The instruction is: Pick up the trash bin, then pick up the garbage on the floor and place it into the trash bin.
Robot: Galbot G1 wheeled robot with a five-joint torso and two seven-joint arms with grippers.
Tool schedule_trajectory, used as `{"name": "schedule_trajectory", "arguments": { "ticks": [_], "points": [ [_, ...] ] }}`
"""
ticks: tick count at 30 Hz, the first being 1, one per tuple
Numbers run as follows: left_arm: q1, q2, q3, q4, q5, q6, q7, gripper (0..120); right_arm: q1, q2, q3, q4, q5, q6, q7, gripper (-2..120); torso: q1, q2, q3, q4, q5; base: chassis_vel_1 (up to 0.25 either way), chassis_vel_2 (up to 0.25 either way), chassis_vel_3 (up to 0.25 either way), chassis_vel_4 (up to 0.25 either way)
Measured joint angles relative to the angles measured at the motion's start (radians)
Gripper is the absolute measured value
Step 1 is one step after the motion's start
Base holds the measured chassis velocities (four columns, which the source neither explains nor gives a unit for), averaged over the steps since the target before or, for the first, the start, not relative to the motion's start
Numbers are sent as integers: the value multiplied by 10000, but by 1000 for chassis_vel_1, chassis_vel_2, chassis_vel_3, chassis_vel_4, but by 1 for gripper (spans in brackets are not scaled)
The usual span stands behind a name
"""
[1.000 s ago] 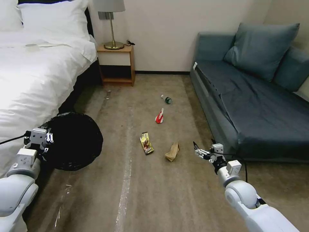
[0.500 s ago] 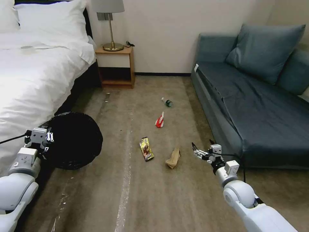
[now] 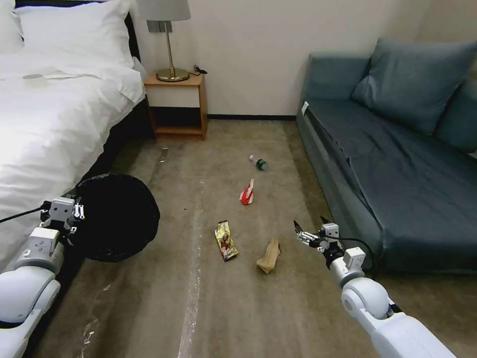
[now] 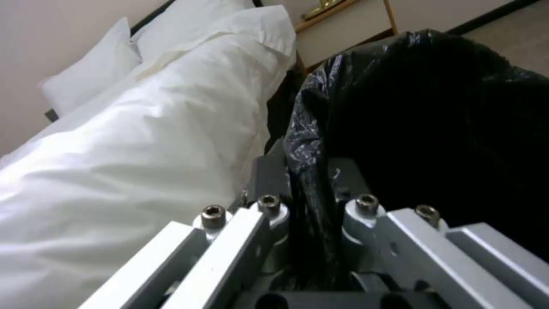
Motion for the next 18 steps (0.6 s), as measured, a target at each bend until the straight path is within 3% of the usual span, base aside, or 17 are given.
{"name": "schedule_trajectory", "arguments": {
  "ticks": [18],
  "points": [
    [-6, -33, 43, 114, 80, -137, 148, 7, -16, 70, -68, -202, -85, 87, -67, 100, 0, 0, 0, 1, 0, -110, 113, 119, -117]
  ]
}}
